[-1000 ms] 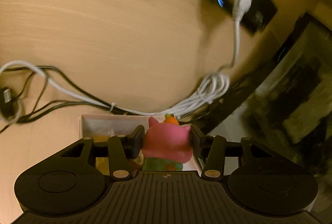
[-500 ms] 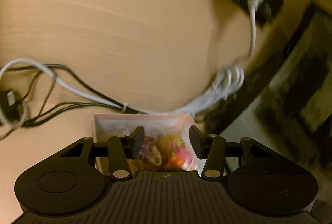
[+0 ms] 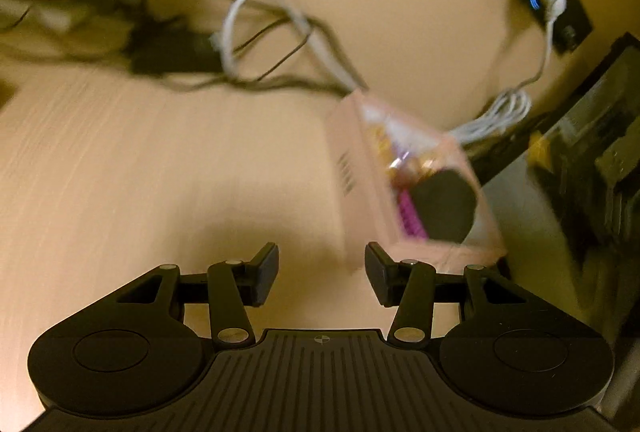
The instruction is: Organize objects
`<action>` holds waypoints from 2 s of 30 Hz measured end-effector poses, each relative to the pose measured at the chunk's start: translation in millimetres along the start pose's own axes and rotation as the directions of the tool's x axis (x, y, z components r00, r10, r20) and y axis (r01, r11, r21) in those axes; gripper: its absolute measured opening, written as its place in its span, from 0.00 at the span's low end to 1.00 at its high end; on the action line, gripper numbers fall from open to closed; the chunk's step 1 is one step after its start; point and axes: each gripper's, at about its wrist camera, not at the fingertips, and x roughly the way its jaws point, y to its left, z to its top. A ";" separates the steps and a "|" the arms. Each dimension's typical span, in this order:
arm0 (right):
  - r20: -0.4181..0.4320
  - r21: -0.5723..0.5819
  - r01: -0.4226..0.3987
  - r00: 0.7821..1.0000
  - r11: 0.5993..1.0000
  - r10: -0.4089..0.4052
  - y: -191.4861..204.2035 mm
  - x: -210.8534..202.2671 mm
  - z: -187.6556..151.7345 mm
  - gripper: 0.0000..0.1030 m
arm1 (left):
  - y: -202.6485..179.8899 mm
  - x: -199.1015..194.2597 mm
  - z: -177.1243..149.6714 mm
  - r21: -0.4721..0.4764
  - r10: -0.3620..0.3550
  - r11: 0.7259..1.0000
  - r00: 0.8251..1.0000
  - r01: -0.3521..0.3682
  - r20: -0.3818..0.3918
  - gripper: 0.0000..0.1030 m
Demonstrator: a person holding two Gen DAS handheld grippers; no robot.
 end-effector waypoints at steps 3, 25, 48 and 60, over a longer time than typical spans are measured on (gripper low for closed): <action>0.064 -0.012 0.043 0.997 0.999 -0.043 5.9 27.4 27.9 0.85 | 9.7 -3.9 -6.6 -0.010 0.011 1.000 1.000 -0.011 -0.025 0.50; -0.270 0.027 0.230 0.939 0.973 -0.214 -47.1 39.4 -105.1 0.69 | -60.4 84.6 22.6 0.258 0.164 0.952 0.986 -0.165 0.026 0.75; -0.266 0.047 0.203 0.946 0.978 -0.184 13.4 62.6 -81.0 0.74 | 16.4 44.9 61.4 0.214 0.226 0.944 0.965 -0.250 0.132 0.97; -0.379 0.176 0.243 0.911 0.954 -0.162 34.7 -23.8 -144.7 0.87 | 13.2 -19.7 -30.2 0.306 0.141 0.940 0.988 -0.152 0.055 0.97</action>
